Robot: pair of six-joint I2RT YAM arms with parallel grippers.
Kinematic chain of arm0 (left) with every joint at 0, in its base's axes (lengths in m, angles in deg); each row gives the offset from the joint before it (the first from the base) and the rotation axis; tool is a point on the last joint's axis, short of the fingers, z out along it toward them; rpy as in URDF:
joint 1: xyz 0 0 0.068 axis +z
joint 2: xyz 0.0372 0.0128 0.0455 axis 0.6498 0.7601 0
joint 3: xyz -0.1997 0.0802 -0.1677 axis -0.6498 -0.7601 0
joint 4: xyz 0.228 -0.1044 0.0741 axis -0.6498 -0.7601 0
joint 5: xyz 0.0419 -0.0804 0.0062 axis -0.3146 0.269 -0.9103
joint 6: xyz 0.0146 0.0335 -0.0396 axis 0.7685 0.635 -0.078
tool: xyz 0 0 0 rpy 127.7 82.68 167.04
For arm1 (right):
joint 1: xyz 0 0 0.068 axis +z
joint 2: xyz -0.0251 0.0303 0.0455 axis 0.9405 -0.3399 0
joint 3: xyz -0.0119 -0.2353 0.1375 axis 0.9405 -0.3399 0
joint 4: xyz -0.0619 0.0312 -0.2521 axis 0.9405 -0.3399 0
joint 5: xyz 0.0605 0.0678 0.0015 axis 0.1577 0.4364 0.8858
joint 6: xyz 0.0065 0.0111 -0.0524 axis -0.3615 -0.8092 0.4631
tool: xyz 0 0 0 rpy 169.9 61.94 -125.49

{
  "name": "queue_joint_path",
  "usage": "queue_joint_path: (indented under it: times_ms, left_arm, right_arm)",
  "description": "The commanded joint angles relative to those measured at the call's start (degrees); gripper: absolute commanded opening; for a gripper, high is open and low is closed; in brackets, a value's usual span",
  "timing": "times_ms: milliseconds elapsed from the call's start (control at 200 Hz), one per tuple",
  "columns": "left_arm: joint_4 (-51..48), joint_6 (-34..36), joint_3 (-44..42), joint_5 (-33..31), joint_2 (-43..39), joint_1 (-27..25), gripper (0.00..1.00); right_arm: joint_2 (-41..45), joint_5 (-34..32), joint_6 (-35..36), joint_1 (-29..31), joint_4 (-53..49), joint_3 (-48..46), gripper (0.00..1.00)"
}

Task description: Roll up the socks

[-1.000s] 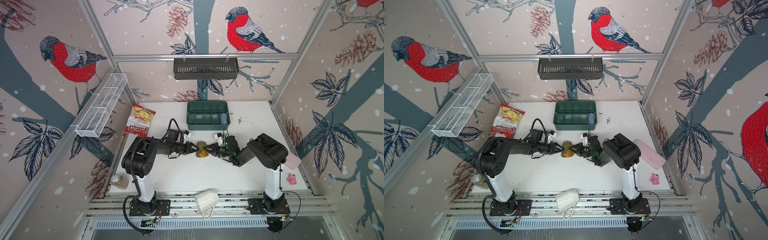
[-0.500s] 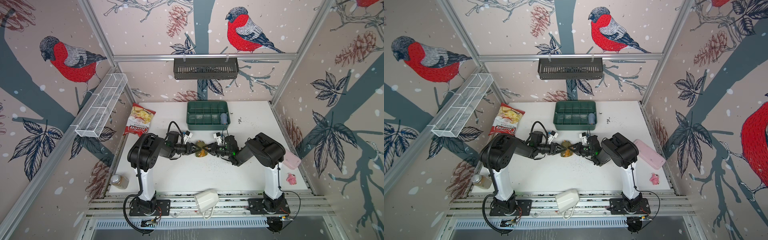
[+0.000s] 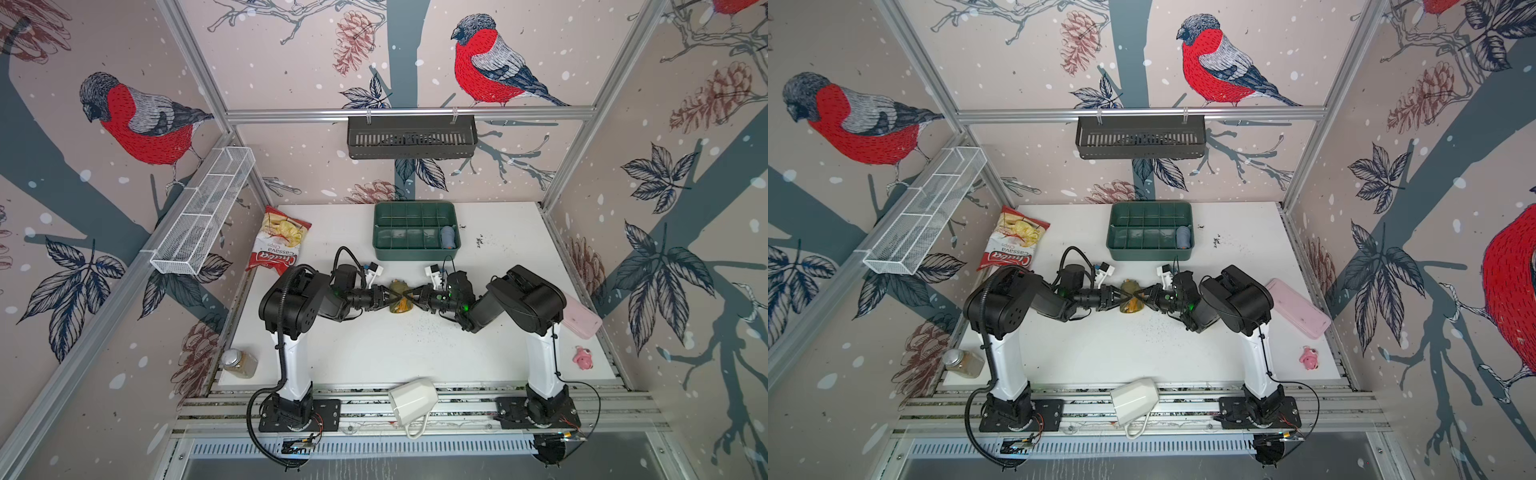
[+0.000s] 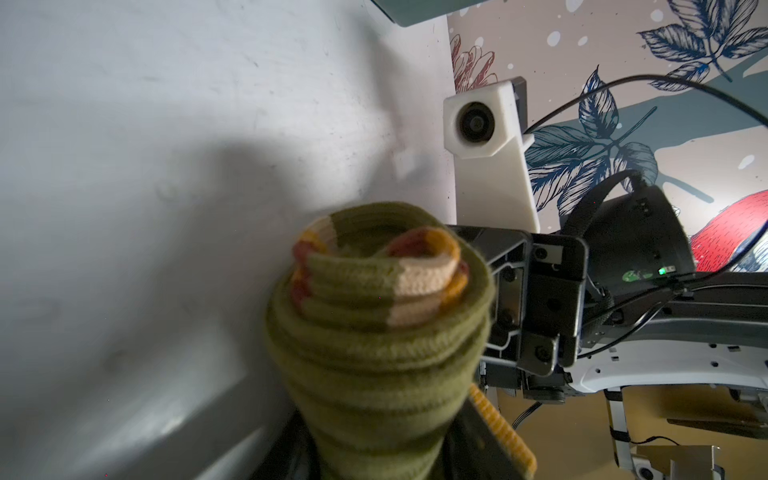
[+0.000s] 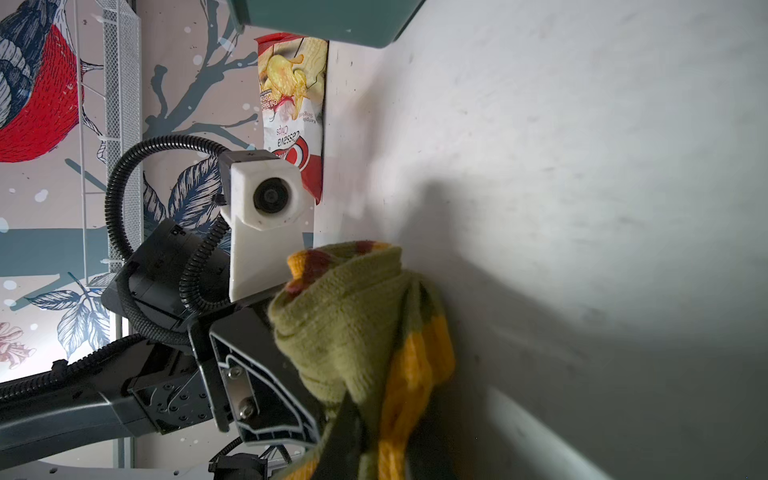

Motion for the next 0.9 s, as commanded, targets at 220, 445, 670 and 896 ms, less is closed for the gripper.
queue_joint_path:
  times_ms: [220,445,670,896]
  left_arm:
    - [17.4,-10.7,-2.3,2.0,2.1,-0.1,0.2]
    - [14.1,-9.1,-2.0,0.8,0.2,-0.5,0.0]
    - [-27.1,14.7,7.3,-12.4,-7.9,-3.6,0.0]
    - [-52.1,26.6,17.9,-23.9,-9.9,-6.2,0.0]
  right_arm:
    - [-1.3,-0.6,1.2,1.0,-7.7,0.5,0.0]
    - [-0.5,-0.8,2.1,0.9,-8.9,0.9,0.0]
    - [1.7,-1.8,4.7,0.6,-12.2,0.9,0.12]
    - [3.9,-3.1,7.4,0.2,-15.7,0.8,0.33]
